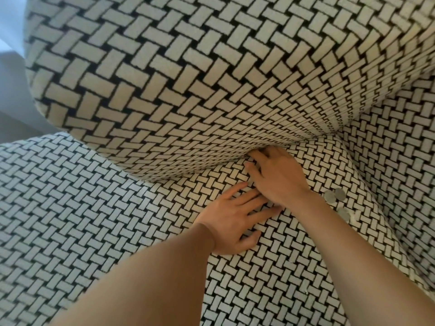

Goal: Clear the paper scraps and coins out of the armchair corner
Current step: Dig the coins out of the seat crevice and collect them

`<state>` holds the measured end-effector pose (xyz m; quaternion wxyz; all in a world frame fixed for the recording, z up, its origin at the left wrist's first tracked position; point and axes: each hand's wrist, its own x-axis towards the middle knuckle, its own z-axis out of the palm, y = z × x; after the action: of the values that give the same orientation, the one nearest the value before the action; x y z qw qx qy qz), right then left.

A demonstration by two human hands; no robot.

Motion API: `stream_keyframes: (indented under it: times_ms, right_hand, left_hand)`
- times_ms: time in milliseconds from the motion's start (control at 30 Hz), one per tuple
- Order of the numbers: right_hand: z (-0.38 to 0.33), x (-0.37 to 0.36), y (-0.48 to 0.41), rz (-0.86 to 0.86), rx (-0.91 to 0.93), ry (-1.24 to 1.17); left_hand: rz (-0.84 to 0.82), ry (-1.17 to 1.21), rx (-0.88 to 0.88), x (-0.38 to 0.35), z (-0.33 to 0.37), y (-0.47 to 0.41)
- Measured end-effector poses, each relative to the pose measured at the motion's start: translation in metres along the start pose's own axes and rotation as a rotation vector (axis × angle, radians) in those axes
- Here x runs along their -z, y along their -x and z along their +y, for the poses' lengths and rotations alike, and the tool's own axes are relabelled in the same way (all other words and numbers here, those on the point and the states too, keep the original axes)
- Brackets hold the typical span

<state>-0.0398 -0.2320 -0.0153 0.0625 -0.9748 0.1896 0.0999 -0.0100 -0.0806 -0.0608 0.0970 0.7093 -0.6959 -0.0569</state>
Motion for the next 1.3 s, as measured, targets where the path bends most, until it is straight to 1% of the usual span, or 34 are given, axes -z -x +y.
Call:
stream_keyframes:
  times_ms: [133,267,467,633,767,900,967,1100,1167,1300]
  right_hand:
    - [-0.001,0.001,-0.005,-0.034,0.006,0.020]
    - [-0.007,-0.005,0.000,0.013,-0.034,-0.060]
    - [-0.009,-0.008,0.001,-0.001,-0.037,-0.101]
    - [-0.005,-0.007,-0.002,-0.046,-0.058,-0.156]
    - [-0.004,0.002,-0.009,-0.128,-0.093,-0.221]
    - [-0.004,0.009,-0.011,-0.173,-0.094,-0.251]
    - [-0.006,0.012,-0.013,-0.213,-0.084,-0.225]
    - [-0.013,0.009,-0.017,-0.265,-0.062,-0.068]
    - [-0.016,0.004,-0.015,-0.246,-0.060,-0.027]
    - [-0.014,-0.005,-0.009,-0.163,-0.056,-0.064]
  left_hand:
    - [0.020,0.003,-0.006,-0.001,0.000,0.000]
    - [0.050,0.009,-0.017,-0.002,0.000,0.000]
    - [0.036,0.003,-0.019,-0.002,-0.001,0.000]
    - [0.003,0.007,-0.009,-0.002,-0.001,0.000]
    - [-0.006,0.027,0.003,-0.001,0.000,0.001]
    - [-0.025,0.026,0.007,-0.001,0.000,0.001]
    - [-0.022,0.024,0.007,-0.002,0.000,0.000]
    - [0.011,0.028,-0.001,-0.004,-0.001,0.001]
    - [0.033,0.031,-0.001,-0.004,-0.001,0.001]
    - [0.026,0.021,-0.002,-0.005,-0.002,0.001]
